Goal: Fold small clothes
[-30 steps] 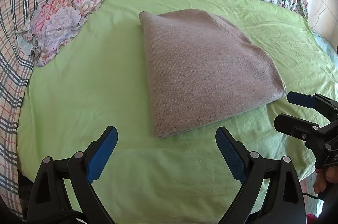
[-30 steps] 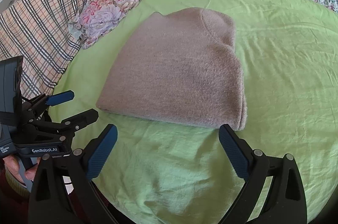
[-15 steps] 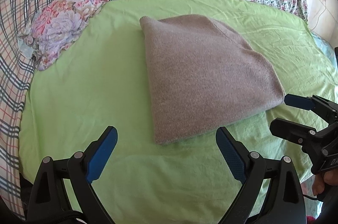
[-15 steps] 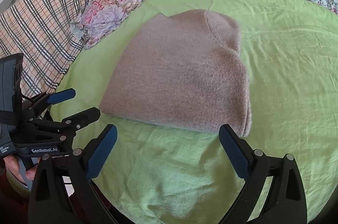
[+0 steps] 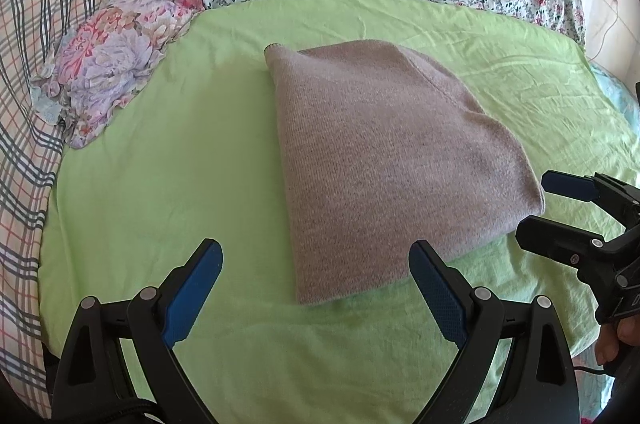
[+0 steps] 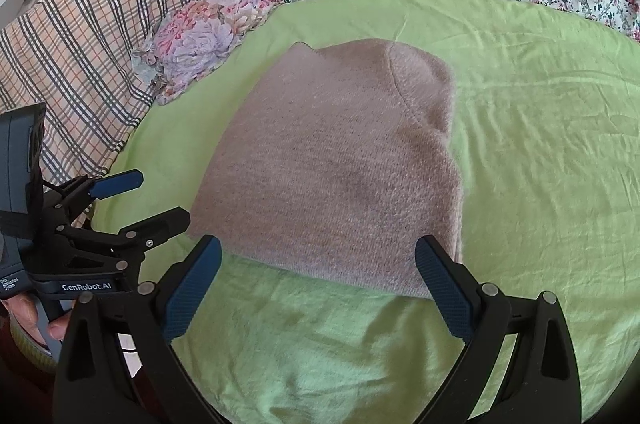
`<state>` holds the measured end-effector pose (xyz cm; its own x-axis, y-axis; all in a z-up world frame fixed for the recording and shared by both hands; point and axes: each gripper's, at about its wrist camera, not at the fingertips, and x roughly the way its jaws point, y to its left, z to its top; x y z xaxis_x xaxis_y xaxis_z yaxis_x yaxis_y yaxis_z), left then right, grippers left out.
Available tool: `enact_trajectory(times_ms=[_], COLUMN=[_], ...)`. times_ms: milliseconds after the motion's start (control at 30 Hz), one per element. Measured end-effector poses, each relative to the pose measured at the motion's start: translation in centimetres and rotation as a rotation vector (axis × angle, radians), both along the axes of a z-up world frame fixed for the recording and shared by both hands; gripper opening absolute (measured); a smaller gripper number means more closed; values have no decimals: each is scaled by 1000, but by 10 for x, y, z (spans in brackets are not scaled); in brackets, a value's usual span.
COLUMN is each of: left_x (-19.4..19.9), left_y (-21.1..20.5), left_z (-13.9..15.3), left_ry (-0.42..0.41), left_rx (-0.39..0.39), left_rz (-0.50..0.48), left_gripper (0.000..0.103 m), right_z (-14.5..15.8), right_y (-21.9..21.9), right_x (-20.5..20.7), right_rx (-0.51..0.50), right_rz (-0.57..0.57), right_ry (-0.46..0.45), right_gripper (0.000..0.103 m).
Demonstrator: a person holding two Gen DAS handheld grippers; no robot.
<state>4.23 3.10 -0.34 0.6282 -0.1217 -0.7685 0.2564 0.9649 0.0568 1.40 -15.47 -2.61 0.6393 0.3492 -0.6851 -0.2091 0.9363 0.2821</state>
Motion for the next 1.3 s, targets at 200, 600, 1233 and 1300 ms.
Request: enact_trajectory(times_ms=[200, 600, 1233, 1300], left_x=[8, 14, 23, 25], left_y=[-2, -7, -16, -16], left_z=[2, 3, 6, 7], left_ry=[5, 7, 13, 12], left_rx=[-5, -11, -9, -8], left_rz=[1, 15, 22, 22], left_gripper=[95, 95, 95, 95], right_z=[-1, 0, 5, 5], right_y=[-3, -4, -4, -4], right_x=[6, 14, 24, 24], right_rx=[-1, -4, -2, 0], right_rz=[0, -1, 0, 0], right_ry=[7, 9, 7, 5], right_gripper=[98, 98, 98, 98])
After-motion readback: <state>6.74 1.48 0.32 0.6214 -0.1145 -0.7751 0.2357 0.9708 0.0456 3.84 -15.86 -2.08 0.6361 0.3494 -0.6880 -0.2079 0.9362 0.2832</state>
